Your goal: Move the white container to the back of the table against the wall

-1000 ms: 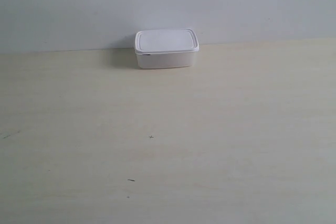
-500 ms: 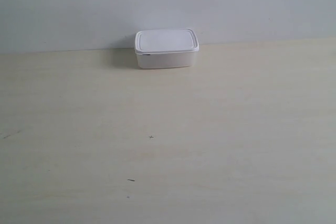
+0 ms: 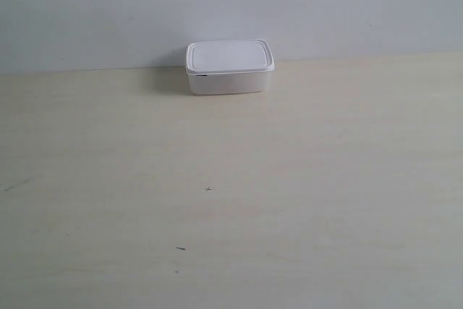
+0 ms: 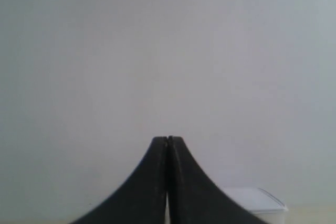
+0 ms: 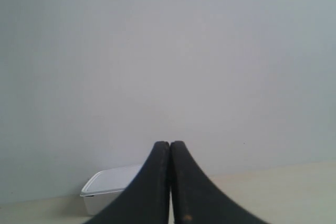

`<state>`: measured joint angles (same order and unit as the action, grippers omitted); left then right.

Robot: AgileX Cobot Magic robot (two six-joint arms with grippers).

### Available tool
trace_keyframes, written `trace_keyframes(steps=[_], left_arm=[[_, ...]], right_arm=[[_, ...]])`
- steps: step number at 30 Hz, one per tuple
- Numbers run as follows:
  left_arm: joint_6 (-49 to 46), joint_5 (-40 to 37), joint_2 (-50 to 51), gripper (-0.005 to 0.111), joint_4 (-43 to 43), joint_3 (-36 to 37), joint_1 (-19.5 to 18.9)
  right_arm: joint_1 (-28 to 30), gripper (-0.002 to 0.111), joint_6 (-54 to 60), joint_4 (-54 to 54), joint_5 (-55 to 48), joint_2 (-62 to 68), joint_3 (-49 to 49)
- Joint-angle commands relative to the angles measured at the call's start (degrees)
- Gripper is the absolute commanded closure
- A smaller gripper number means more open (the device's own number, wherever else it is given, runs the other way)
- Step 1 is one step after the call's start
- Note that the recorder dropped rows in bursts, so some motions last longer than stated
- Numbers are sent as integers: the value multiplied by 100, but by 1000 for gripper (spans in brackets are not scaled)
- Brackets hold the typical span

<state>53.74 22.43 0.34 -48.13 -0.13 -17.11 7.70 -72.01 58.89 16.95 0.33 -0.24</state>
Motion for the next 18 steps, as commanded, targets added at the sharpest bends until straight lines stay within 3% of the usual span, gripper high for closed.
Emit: trace_keyframes(steps=[1, 7, 11, 15, 18], left_arm=[[-1250, -759, -34, 107, 1793, 13, -8], [-3291, -1983, -34, 107, 3491, 13, -8], [-4547, -2876, -34, 107, 3685, 13, -8], [-4639, -4397, -34, 107, 3767, 13, -8], [-4649, -4371, -34, 107, 3832, 13, -8]], right_arm=[[27, 108, -1, -10, 39, -33, 24], [27, 108, -1, -10, 39, -33, 24], [27, 108, -1, -10, 39, -33, 24], [27, 108, -1, -10, 39, -33, 24], [27, 108, -1, -10, 39, -33, 24]])
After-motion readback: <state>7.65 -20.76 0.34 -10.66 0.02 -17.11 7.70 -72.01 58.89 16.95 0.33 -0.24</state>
